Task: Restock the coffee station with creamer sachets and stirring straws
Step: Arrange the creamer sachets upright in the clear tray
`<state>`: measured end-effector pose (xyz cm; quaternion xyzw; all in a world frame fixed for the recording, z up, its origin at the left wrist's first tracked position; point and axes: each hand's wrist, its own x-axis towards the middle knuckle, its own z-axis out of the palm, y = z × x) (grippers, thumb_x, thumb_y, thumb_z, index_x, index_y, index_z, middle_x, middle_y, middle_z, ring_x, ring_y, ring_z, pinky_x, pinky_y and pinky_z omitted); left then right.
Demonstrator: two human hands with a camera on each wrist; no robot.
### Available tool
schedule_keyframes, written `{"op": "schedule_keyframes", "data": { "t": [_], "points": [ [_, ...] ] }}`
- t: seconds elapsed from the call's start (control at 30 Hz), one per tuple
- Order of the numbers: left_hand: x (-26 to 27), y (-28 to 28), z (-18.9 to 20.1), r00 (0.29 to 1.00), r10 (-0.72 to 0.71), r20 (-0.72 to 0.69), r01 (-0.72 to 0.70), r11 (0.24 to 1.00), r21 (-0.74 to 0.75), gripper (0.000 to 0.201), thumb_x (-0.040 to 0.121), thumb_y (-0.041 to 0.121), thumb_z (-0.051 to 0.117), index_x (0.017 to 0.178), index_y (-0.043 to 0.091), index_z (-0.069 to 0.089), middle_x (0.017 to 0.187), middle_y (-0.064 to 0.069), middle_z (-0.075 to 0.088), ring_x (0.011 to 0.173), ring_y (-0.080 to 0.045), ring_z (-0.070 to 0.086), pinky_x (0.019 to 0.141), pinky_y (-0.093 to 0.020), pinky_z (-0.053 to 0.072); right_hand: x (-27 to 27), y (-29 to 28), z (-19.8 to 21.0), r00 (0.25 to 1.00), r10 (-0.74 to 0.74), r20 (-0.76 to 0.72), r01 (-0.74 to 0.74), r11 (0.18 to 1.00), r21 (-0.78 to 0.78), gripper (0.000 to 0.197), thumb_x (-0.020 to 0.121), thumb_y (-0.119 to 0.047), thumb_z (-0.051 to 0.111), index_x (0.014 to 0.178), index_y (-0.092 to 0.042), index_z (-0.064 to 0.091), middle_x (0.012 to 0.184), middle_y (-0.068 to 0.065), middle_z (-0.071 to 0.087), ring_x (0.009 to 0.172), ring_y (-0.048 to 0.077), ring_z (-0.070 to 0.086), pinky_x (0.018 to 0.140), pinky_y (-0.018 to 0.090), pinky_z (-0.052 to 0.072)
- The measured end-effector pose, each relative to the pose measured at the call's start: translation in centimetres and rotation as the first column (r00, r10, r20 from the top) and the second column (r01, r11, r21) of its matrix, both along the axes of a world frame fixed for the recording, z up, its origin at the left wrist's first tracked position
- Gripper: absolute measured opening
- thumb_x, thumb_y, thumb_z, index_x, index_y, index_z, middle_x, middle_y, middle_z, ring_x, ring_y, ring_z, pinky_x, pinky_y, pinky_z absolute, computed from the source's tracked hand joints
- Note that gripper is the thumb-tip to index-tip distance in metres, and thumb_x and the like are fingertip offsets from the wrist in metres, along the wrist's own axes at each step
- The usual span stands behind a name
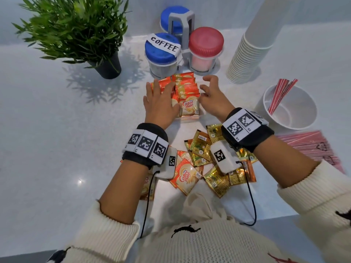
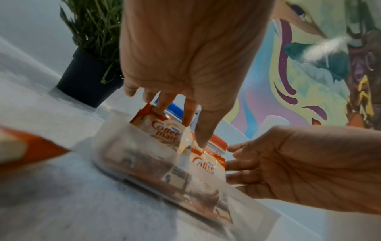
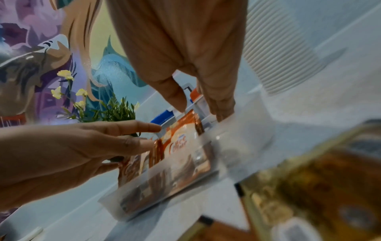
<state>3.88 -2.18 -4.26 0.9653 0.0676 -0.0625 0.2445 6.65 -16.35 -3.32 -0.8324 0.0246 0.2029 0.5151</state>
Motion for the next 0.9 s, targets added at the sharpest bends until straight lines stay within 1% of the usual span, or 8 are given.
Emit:
{"op": "schedule_keyframes", "data": {
  "t": [0.1, 0.2, 0.3, 0.43, 0.5, 0.6, 0.7, 0.9],
  "points": [
    [-0.5, -0.4, 1.3, 1.0, -0.004, 0.027, 0.005, 1.0, -0.016, 0.062, 0.091, 0.03, 0.056, 0.146, 0.025, 0.027, 0.157, -0.011, 0.013, 0.146, -0.032, 0.004, 0.116, -0.047, 0.012, -0.1, -1.8, 0.8, 0.993, -0.043, 0.107, 0.05, 0.997, -0.066, 0.048, 0.089, -0.004, 0.048, 0.131, -0.014, 0.028, 0.143, 0.012, 0.04, 0.124, 0.024, 0.046, 0.105, 0.04, 0.04],
    [-1.0, -0.9, 2.2, 0.991, -0.023, 0.128, 0.04, 0.991, -0.13, 0.049, 0.09, 0.024, 0.057, 0.137, 0.019, 0.042, 0.146, -0.011, 0.036, 0.136, -0.028, 0.028, 0.11, -0.04, 0.026, -0.6, -3.9, 1.7, 0.964, -0.096, 0.249, 0.132, 0.983, -0.131, 0.037, 0.087, -0.007, 0.052, 0.122, -0.008, 0.04, 0.125, 0.01, 0.055, 0.098, 0.017, 0.053, 0.082, 0.024, 0.042],
    [-1.4, -1.7, 2.5, 0.985, -0.088, 0.152, 0.129, 0.947, -0.293, 0.033, 0.09, 0.018, 0.058, 0.123, 0.013, 0.055, 0.119, -0.008, 0.057, 0.112, -0.023, 0.054, 0.097, -0.036, 0.045, -1.4, -5.8, 1.7, 0.938, -0.073, 0.338, 0.172, 0.947, -0.272, 0.024, 0.084, -0.006, 0.055, 0.107, -0.003, 0.051, 0.108, 0.014, 0.061, 0.088, 0.018, 0.052, 0.06, 0.008, 0.035],
    [-1.9, -3.0, 2.0, 0.981, -0.18, 0.071, 0.193, 0.927, -0.321, 0.024, 0.09, 0.015, 0.058, 0.113, 0.012, 0.062, 0.095, -0.004, 0.063, 0.09, -0.018, 0.058, 0.08, -0.027, 0.045, -2.8, -6.8, 0.6, 0.983, 0.137, 0.119, -0.048, 0.83, -0.556, 0.025, 0.081, -0.013, 0.062, 0.103, -0.004, 0.055, 0.107, 0.014, 0.06, 0.098, 0.027, 0.055, 0.072, 0.026, 0.036],
    [-2.0, -3.4, 1.5, 0.973, -0.229, 0.017, 0.223, 0.925, -0.308, 0.021, 0.09, 0.015, 0.057, 0.109, 0.011, 0.064, 0.099, -0.006, 0.066, 0.096, -0.021, 0.058, 0.085, -0.03, 0.046, -3.7, -6.6, -0.1, 0.977, 0.214, 0.008, -0.165, 0.778, -0.606, 0.036, 0.077, -0.018, 0.068, 0.107, -0.005, 0.053, 0.111, 0.013, 0.056, 0.094, 0.024, 0.051, 0.068, 0.027, 0.037],
    [-2.1, -3.6, 1.2, 0.965, -0.26, -0.022, 0.244, 0.928, -0.281, 0.02, 0.091, 0.014, 0.055, 0.106, 0.01, 0.066, 0.11, -0.008, 0.067, 0.105, -0.022, 0.058, 0.095, -0.034, 0.046, -4.7, -6.0, -0.9, 0.965, 0.258, -0.046, -0.223, 0.717, -0.66, 0.055, 0.07, -0.023, 0.075, 0.117, -0.011, 0.048, 0.119, 0.012, 0.045, 0.106, 0.031, 0.046, 0.082, 0.034, 0.041],
    [-2.3, -3.6, 1.2, 0.964, -0.267, -0.014, 0.253, 0.928, -0.275, 0.02, 0.091, 0.012, 0.054, 0.107, 0.007, 0.067, 0.111, -0.009, 0.067, 0.104, -0.021, 0.06, 0.091, -0.028, 0.045, -5.0, -5.8, -1.4, 0.967, 0.25, -0.038, -0.211, 0.712, -0.67, 0.055, 0.07, -0.019, 0.076, 0.117, -0.013, 0.048, 0.122, 0.012, 0.039, 0.11, 0.035, 0.045, 0.089, 0.038, 0.042],
    [-2.9, -3.5, 1.6, 0.976, -0.218, -0.003, 0.203, 0.914, -0.35, 0.027, 0.092, 0.014, 0.053, 0.119, 0.011, 0.059, 0.111, -0.009, 0.065, 0.103, -0.02, 0.058, 0.086, -0.025, 0.043, -5.0, -6.4, -1.1, 0.981, 0.17, -0.095, -0.194, 0.806, -0.56, 0.04, 0.072, -0.014, 0.076, 0.102, -0.01, 0.05, 0.112, 0.014, 0.055, 0.09, 0.023, 0.051, 0.061, 0.027, 0.041]
  ]
}}
